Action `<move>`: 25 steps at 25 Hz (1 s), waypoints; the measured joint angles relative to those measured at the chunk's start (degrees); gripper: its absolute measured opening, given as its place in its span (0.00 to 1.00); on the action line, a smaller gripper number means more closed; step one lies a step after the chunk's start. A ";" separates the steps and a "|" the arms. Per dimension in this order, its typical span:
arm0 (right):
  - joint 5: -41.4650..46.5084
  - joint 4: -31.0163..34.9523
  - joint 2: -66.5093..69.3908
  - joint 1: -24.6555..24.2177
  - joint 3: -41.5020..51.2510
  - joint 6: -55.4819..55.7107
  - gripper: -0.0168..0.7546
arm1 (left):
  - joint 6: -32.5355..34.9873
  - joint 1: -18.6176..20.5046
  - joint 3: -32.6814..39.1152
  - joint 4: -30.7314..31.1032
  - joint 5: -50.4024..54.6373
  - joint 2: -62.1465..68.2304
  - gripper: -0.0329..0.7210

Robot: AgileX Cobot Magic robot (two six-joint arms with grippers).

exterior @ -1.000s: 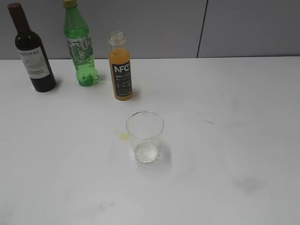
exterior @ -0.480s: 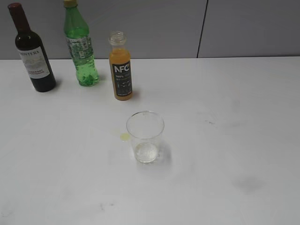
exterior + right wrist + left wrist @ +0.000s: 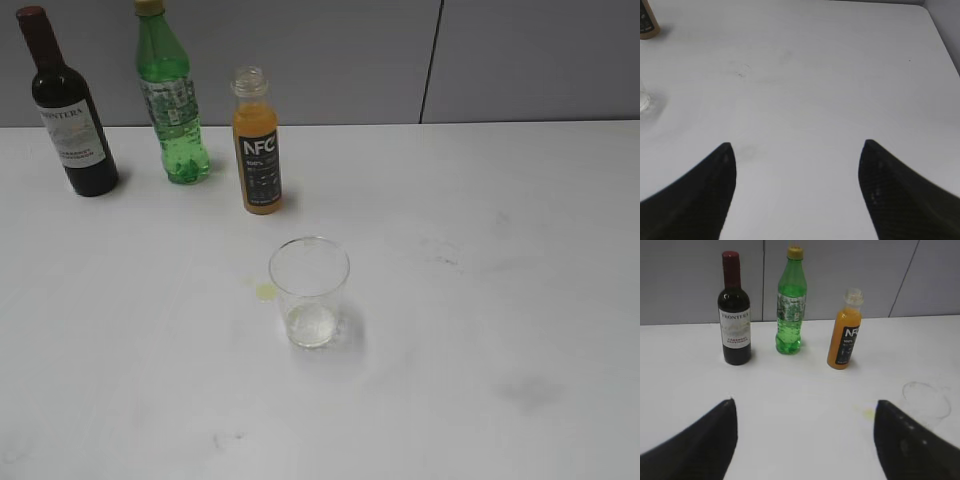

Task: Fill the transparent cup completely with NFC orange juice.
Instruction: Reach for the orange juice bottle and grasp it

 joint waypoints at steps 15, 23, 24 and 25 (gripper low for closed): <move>0.00 0.00 0.00 0.00 0.00 0.00 0.79 | 2.76 -0.05 0.00 0.41 -29.10 33.64 0.88; 0.00 0.00 0.00 0.00 0.00 0.00 0.79 | 1.69 -3.90 0.12 4.80 -46.59 45.92 0.88; 0.00 0.00 0.00 0.00 0.00 0.00 0.79 | -0.38 -4.08 0.44 5.83 -49.39 47.73 0.88; 0.00 0.00 0.00 0.00 0.00 0.00 0.79 | -3.30 -4.12 0.99 7.54 -51.80 49.54 0.87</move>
